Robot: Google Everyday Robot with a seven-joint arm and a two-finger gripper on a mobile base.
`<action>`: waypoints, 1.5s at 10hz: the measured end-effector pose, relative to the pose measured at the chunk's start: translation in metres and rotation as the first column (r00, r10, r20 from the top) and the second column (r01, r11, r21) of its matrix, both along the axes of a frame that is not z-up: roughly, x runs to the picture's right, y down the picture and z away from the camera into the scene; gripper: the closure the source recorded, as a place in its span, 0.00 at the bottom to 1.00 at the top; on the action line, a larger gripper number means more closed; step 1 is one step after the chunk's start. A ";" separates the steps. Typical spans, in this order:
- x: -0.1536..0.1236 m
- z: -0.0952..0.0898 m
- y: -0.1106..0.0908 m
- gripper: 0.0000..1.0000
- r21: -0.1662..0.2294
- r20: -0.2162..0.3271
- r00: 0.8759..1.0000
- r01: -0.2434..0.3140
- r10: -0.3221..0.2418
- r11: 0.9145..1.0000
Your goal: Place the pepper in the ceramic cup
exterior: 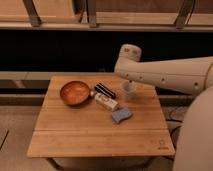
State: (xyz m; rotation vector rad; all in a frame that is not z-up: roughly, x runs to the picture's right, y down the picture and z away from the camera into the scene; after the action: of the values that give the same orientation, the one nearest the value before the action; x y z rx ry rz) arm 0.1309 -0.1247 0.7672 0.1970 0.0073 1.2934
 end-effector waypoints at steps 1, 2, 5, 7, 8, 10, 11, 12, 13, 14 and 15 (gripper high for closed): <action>0.013 -0.006 0.001 1.00 0.027 0.020 1.000 0.014 -0.015 1.000; 0.021 -0.008 0.002 1.00 0.040 0.039 0.999 0.021 -0.023 0.999; 0.030 -0.011 0.004 1.00 0.057 0.062 0.998 0.029 -0.032 0.998; 0.026 -0.010 0.007 1.00 0.050 0.062 0.997 0.032 -0.035 0.998; 0.029 -0.003 0.018 1.00 0.022 0.038 0.999 0.033 -0.034 0.999; 0.038 0.019 0.040 1.00 -0.052 -0.035 0.997 0.070 -0.072 0.996; 0.039 0.033 0.043 1.00 -0.081 -0.064 0.994 0.089 -0.094 0.993; 0.040 0.042 0.042 1.00 -0.093 -0.077 0.992 0.093 -0.100 0.991; 0.033 0.052 0.037 1.00 -0.099 -0.077 0.991 0.103 -0.111 0.990; 0.022 0.059 0.032 1.00 -0.100 -0.068 0.990 0.116 -0.123 0.988; 0.014 0.066 0.027 1.00 -0.101 -0.057 0.990 0.123 -0.129 0.987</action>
State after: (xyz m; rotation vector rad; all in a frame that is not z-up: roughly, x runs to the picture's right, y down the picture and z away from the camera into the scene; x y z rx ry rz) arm 0.1446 -0.0974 0.8330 0.1523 0.1100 1.1572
